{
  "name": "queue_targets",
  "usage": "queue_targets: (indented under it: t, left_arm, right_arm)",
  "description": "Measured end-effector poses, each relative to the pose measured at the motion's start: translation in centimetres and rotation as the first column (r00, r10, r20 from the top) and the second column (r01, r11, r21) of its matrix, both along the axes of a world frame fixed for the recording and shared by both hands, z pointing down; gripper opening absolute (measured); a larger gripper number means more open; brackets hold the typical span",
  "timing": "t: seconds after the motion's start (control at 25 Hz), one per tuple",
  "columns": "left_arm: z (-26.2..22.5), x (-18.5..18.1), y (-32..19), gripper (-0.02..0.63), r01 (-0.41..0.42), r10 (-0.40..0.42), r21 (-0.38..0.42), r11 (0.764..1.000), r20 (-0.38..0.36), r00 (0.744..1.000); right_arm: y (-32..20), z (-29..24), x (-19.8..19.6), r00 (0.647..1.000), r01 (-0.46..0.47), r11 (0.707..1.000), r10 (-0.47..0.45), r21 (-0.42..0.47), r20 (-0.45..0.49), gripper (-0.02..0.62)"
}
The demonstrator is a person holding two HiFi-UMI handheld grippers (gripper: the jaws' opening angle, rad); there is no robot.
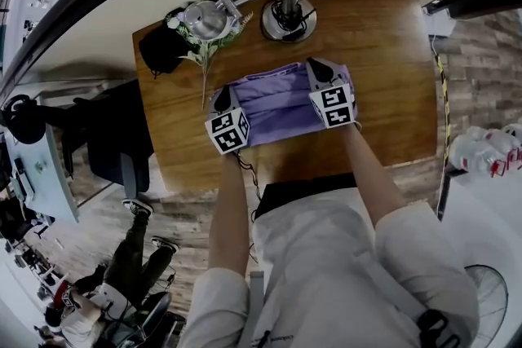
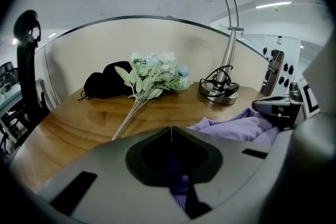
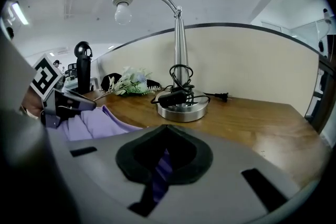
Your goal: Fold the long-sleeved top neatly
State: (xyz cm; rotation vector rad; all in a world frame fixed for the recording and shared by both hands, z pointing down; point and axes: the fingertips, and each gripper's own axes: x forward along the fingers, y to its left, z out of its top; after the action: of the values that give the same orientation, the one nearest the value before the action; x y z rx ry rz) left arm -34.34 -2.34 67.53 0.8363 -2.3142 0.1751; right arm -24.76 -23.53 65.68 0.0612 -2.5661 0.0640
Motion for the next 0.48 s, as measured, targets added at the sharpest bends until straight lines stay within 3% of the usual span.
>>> queue_targets:
  t: [0.48]
  left_arm:
    - [-0.18,-0.49,0.22,0.023,0.029,-0.030,0.018,0.999,0.027,0.999]
  right_arm:
    - [0.02,0.61,-0.40,0.998,0.020,0.998,-0.023,-0.064,-0.055,0.005]
